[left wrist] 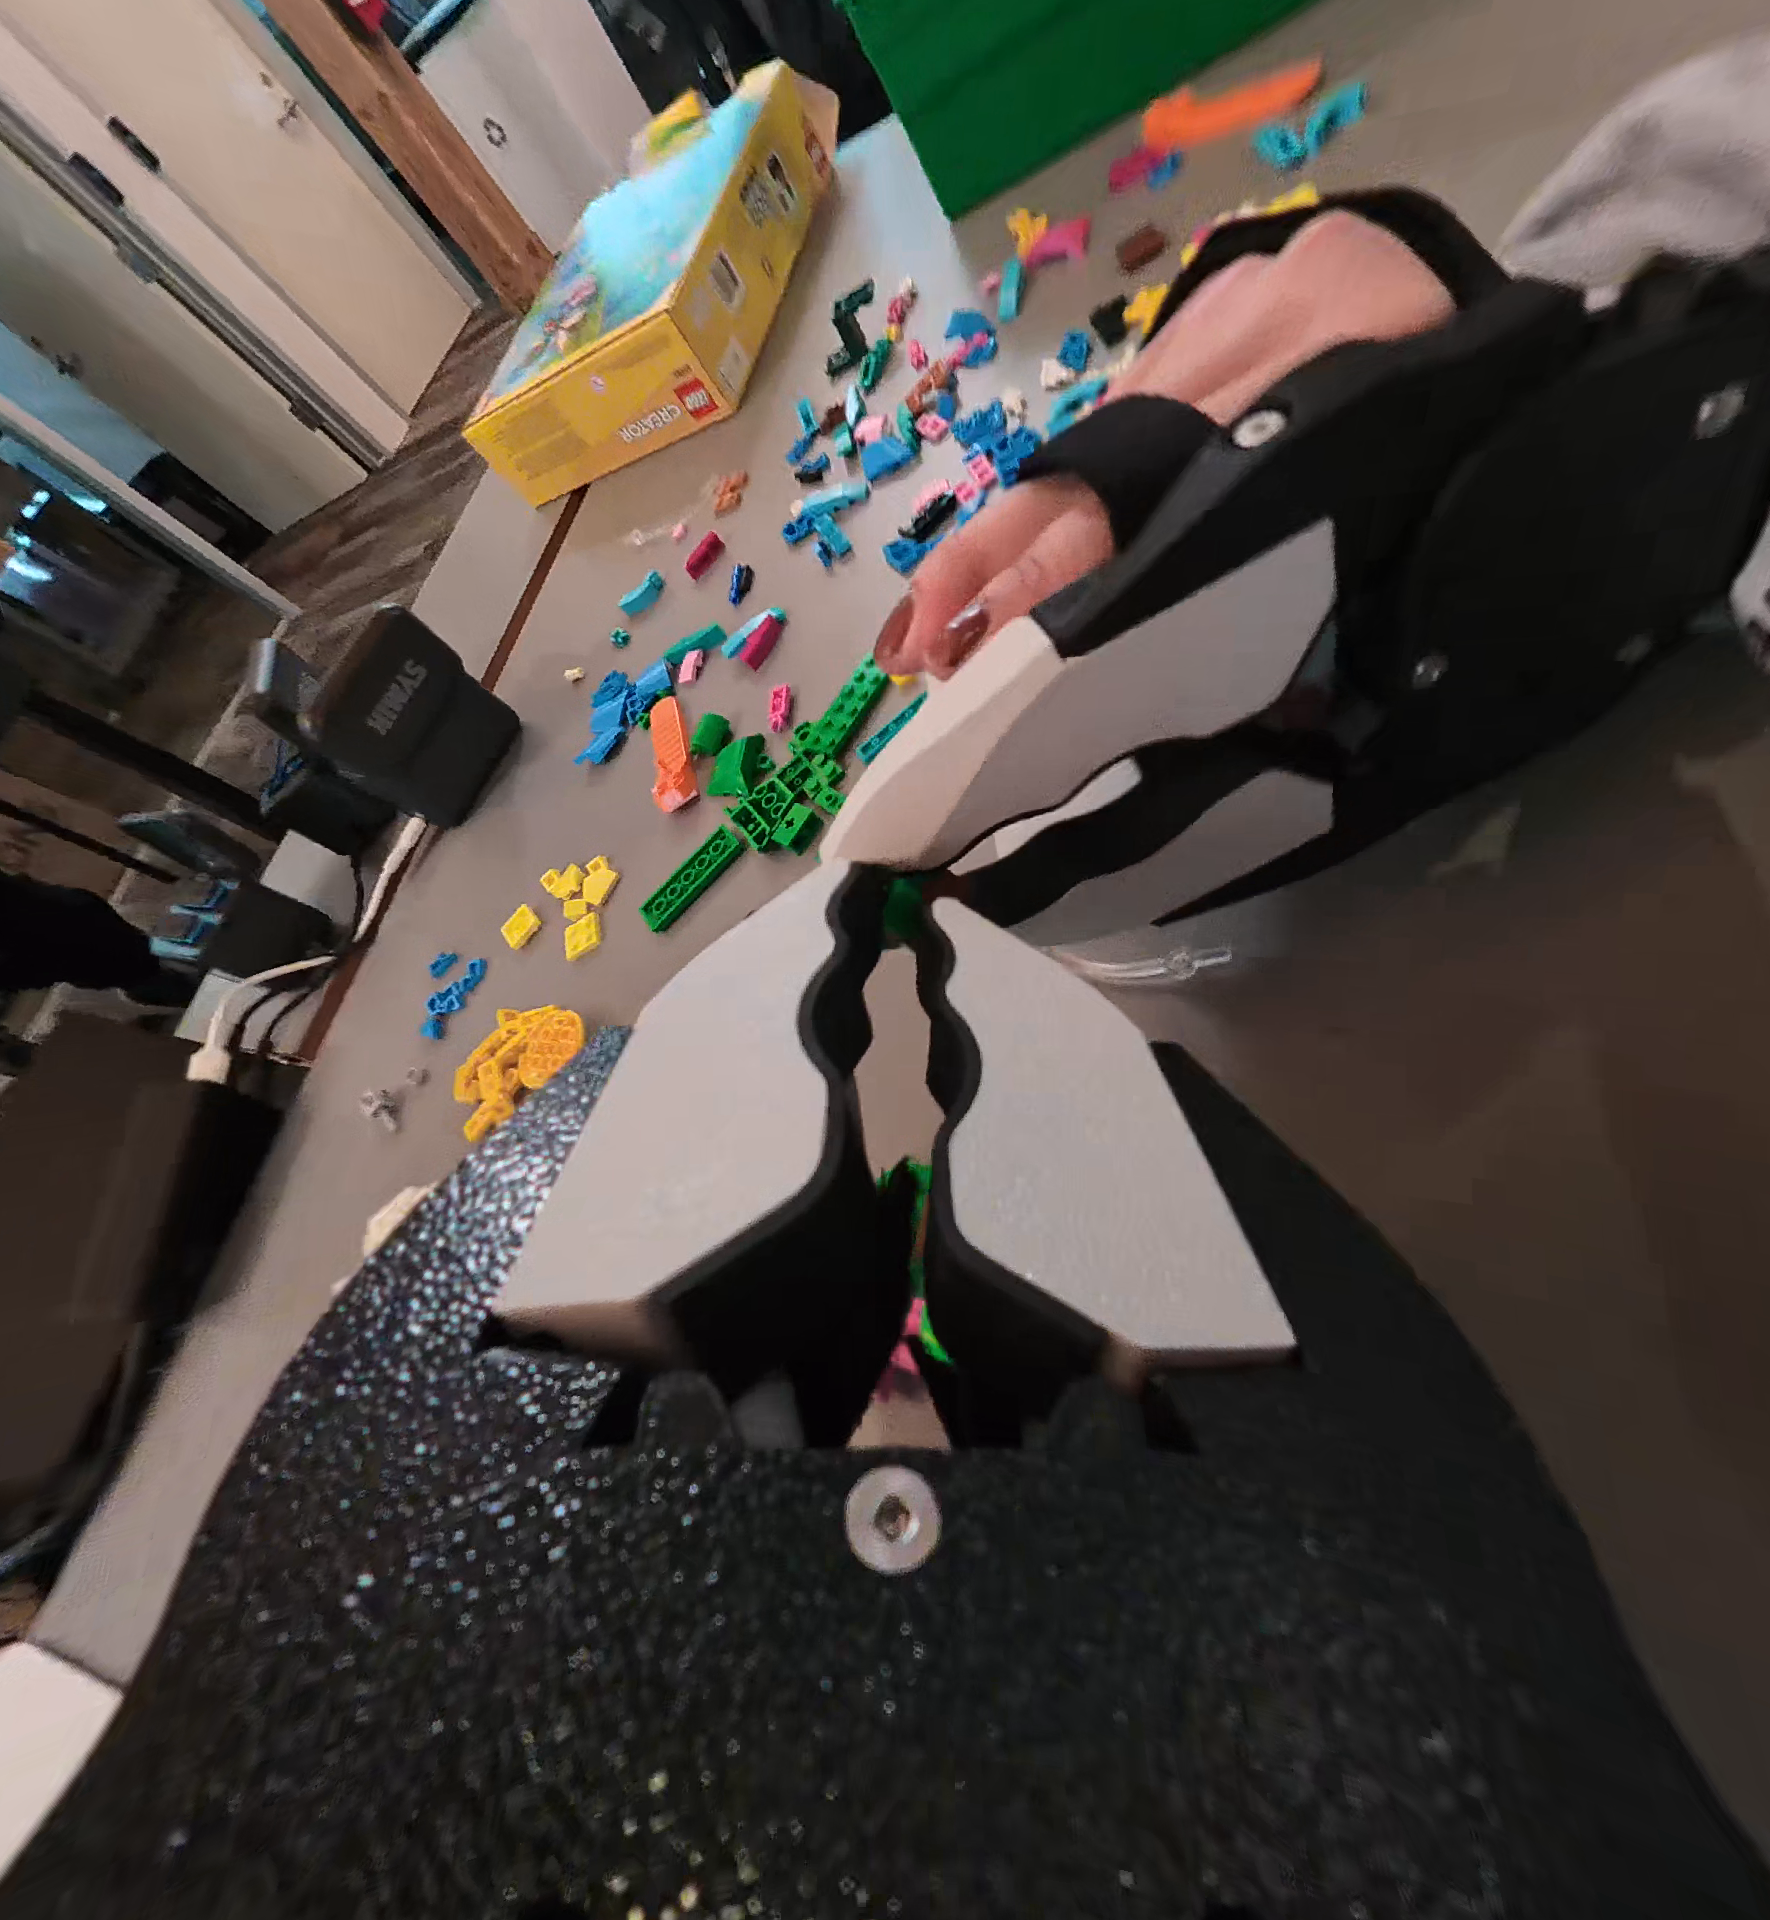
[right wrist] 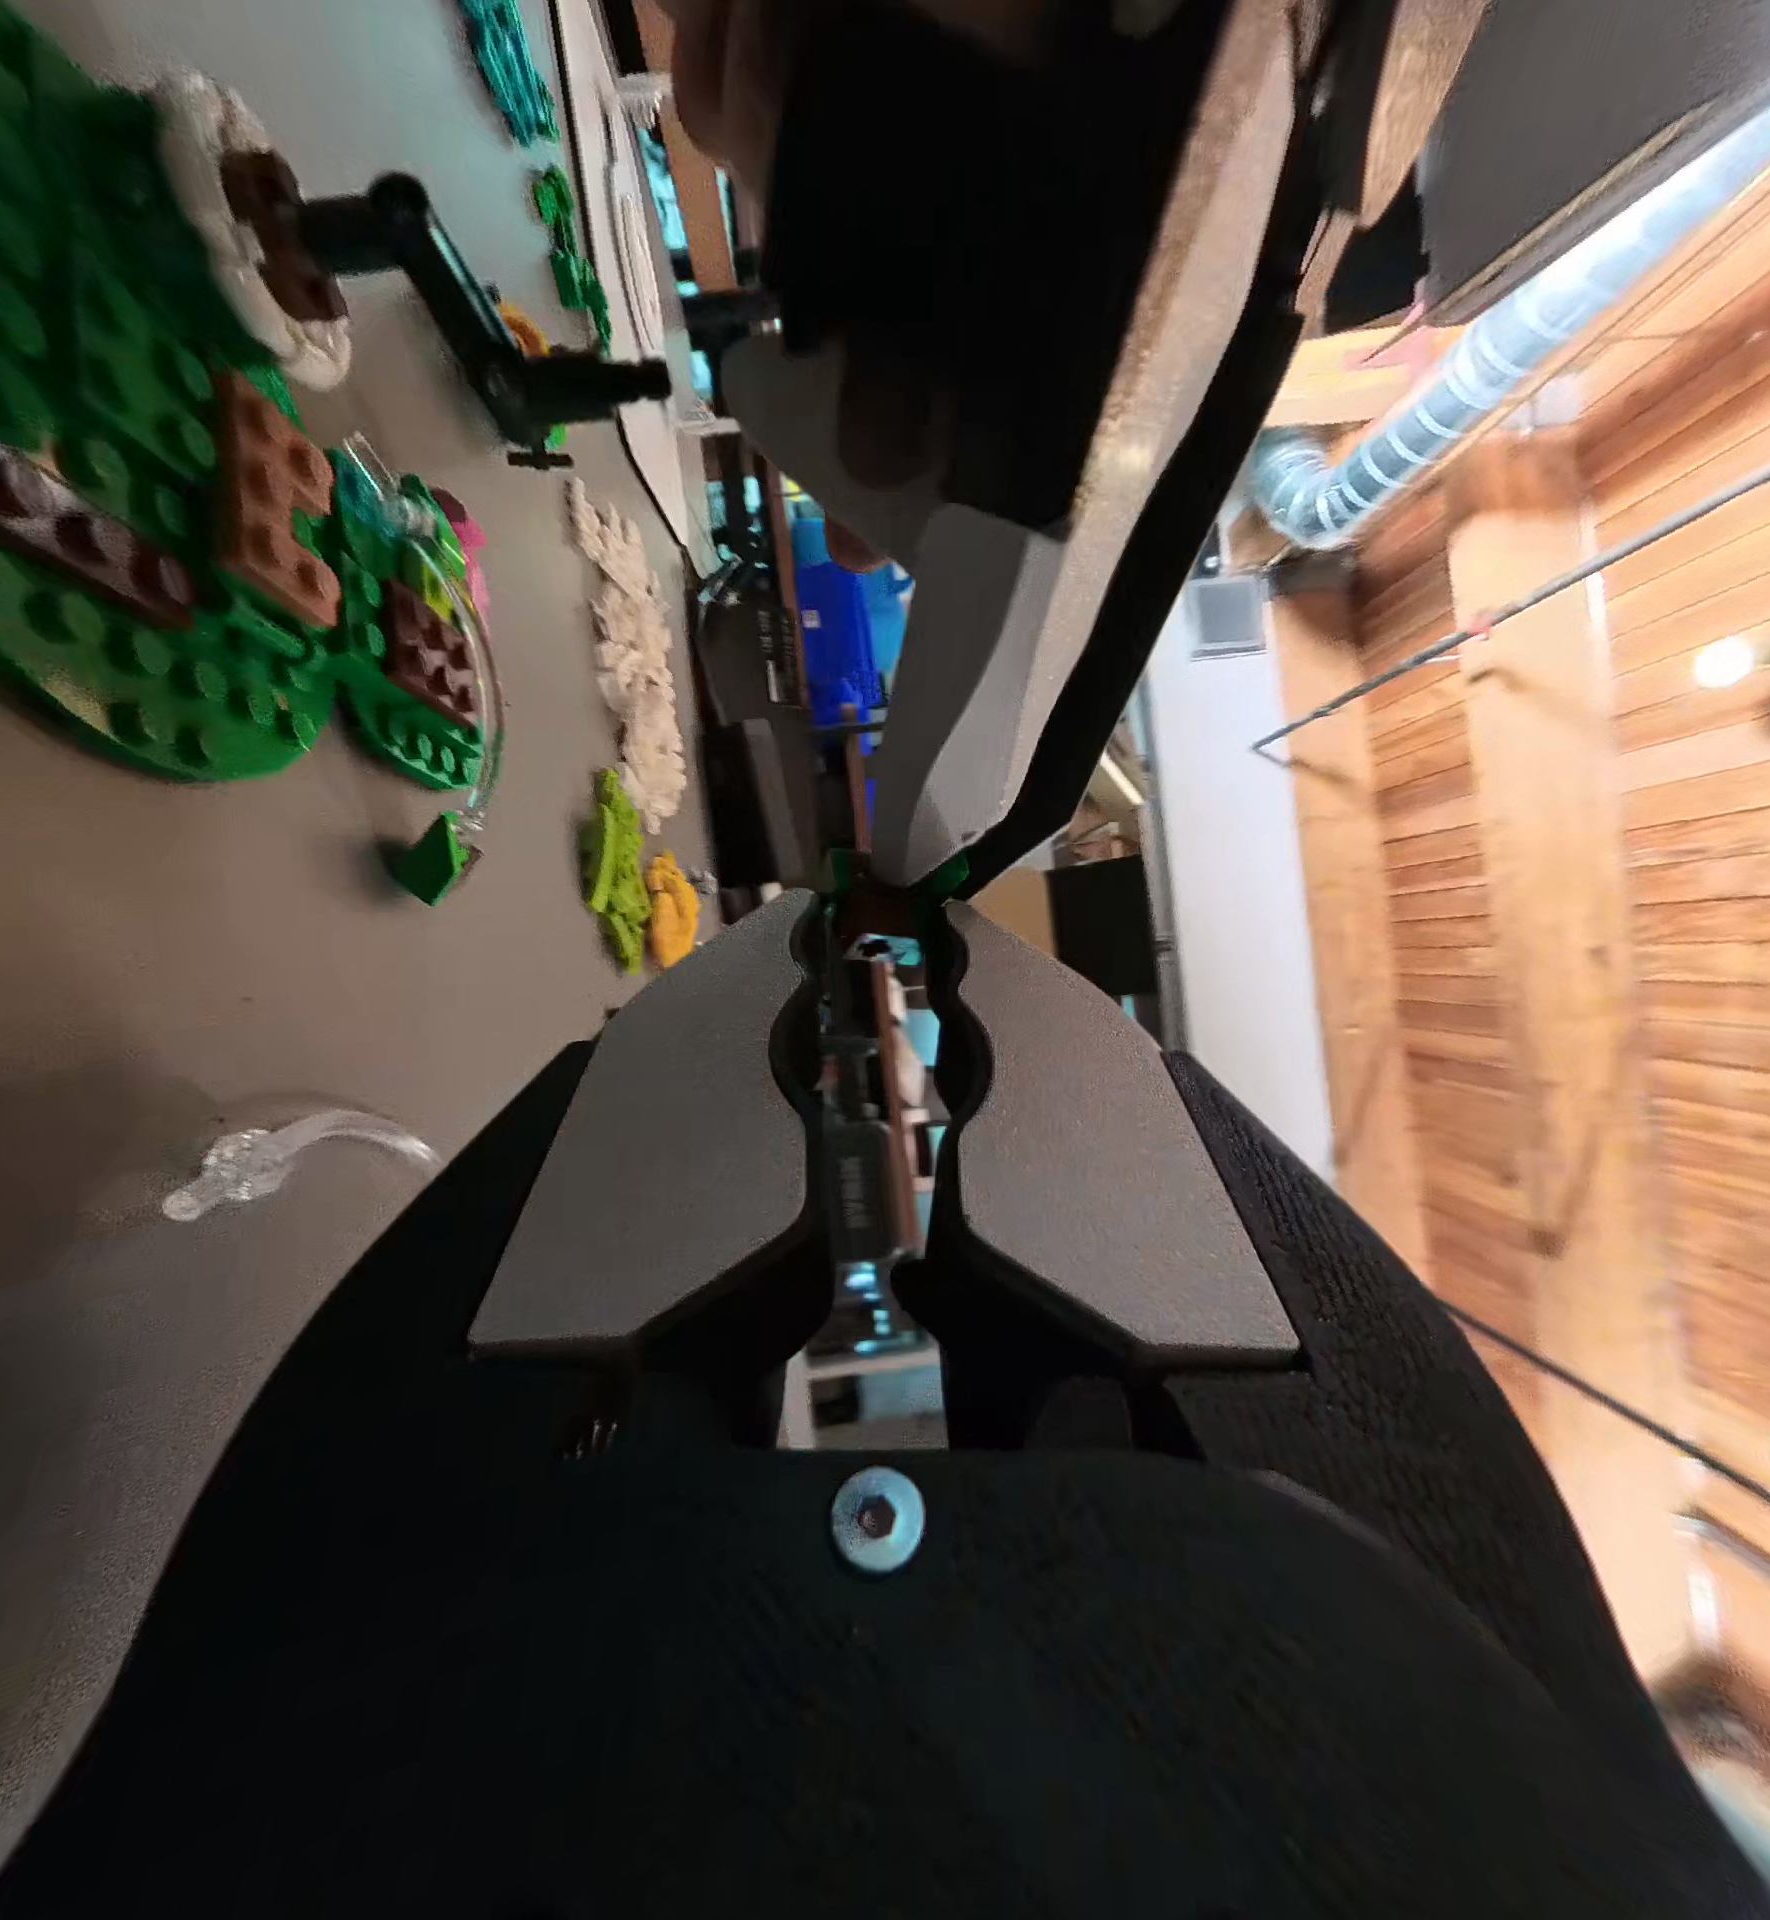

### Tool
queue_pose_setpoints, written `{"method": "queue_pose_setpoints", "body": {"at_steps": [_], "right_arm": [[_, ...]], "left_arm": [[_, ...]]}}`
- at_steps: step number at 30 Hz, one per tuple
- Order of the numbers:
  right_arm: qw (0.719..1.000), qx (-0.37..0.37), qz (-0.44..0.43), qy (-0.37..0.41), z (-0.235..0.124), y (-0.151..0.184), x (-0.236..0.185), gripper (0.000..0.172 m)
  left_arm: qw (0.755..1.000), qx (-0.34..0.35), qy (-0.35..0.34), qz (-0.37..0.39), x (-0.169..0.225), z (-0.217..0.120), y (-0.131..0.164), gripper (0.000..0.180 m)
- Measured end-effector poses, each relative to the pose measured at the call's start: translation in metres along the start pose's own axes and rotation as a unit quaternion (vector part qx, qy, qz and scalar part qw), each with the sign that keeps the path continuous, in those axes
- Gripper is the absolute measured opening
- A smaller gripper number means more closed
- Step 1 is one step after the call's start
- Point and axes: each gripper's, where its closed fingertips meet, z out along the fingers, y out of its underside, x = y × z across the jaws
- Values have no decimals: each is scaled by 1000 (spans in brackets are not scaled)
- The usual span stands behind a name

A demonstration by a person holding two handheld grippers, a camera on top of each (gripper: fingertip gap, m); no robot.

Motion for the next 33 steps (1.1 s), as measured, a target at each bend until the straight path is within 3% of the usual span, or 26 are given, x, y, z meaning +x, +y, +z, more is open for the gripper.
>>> {"method": "queue_pose_setpoints", "body": {"at_steps": [7,11,13,18,21,24,28,30,33], "right_arm": [[996,3,-70,46,-3,-2,9,17],[994,-2,-107,-4,-3,6,-16,17],[999,-9,-40,4,0,8,-6,17],[999,-21,-22,44,1,11,8,18],[992,15,119,31,0,2,12,18],[942,64,329,-10,0,-4,19,18],[861,140,480,-95,-7,-16,19,19],[799,185,549,-163,-14,-27,17,19],[676,243,647,-254,-25,-39,24,18]], "left_arm": [[986,67,43,-144,3,-8,-7,2],[974,132,-49,-177,-44,-39,-14,0],[973,142,-65,-171,-54,-52,-17,3],[979,90,-9,-184,-28,-36,-10,21],[979,44,23,-198,-7,-16,-1,36],[966,82,44,-239,-1,-8,-10,37],[967,129,29,-220,-10,-17,-19,34],[973,140,45,-176,-5,-22,-23,32],[971,178,84,-134,5,-31,-34,31]]}}
